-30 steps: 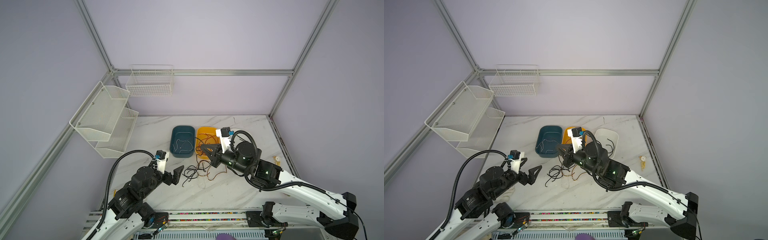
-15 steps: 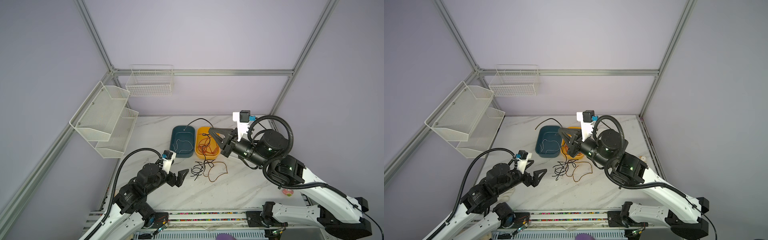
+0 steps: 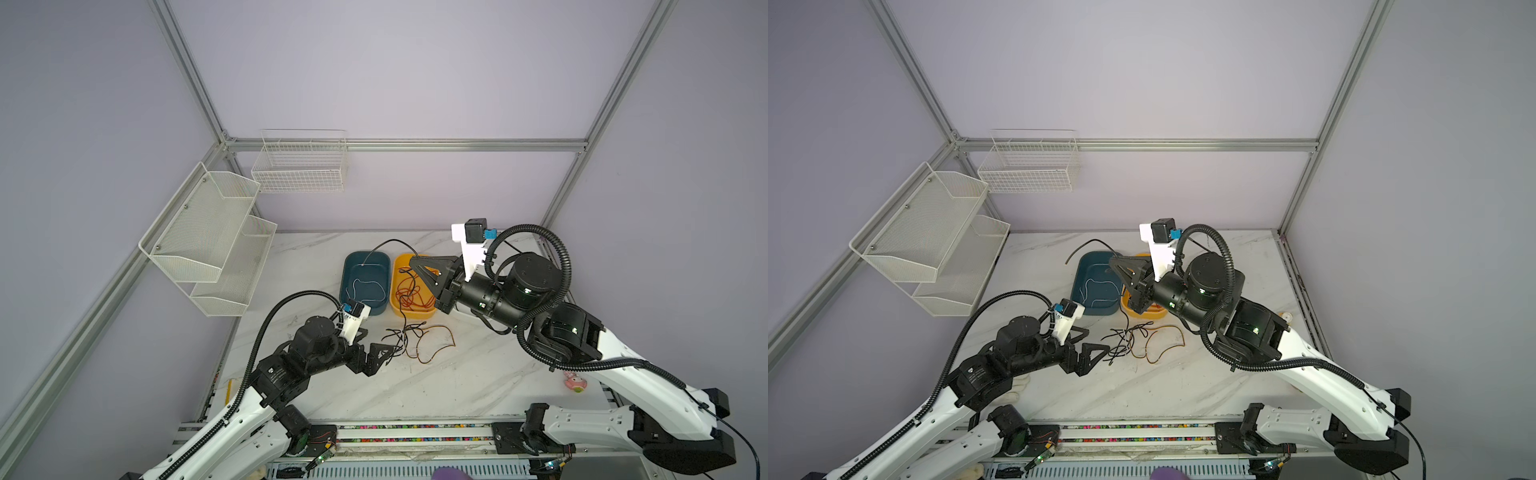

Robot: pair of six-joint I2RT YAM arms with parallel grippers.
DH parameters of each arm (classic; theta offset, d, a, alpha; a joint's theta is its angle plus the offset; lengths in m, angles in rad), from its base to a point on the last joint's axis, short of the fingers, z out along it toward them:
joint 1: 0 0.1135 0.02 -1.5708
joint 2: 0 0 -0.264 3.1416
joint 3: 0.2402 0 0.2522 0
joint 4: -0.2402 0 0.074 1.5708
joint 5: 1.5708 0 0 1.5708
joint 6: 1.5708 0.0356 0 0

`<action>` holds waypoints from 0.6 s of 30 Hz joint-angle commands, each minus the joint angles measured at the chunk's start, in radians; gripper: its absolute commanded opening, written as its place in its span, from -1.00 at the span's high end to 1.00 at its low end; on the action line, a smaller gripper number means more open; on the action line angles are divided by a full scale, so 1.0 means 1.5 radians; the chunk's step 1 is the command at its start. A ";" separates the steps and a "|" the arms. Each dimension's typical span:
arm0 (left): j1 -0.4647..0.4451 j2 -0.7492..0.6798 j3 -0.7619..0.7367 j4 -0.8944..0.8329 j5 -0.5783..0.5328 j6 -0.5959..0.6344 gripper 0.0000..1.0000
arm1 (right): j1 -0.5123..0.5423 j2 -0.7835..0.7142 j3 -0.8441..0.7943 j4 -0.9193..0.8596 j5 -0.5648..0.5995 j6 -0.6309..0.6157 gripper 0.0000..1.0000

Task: Untangle the cables
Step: 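Lift the black wire with the right gripper while the left reaches into the pile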

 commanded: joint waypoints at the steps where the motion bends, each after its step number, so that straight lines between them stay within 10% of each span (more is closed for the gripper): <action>1: -0.010 0.010 0.018 0.059 0.029 -0.038 -0.95 | 0.003 0.002 0.026 -0.001 -0.019 -0.019 1.00; 18: -0.076 0.068 -0.063 0.106 -0.048 -0.135 -0.73 | 0.003 -0.004 0.047 0.014 0.011 -0.017 1.00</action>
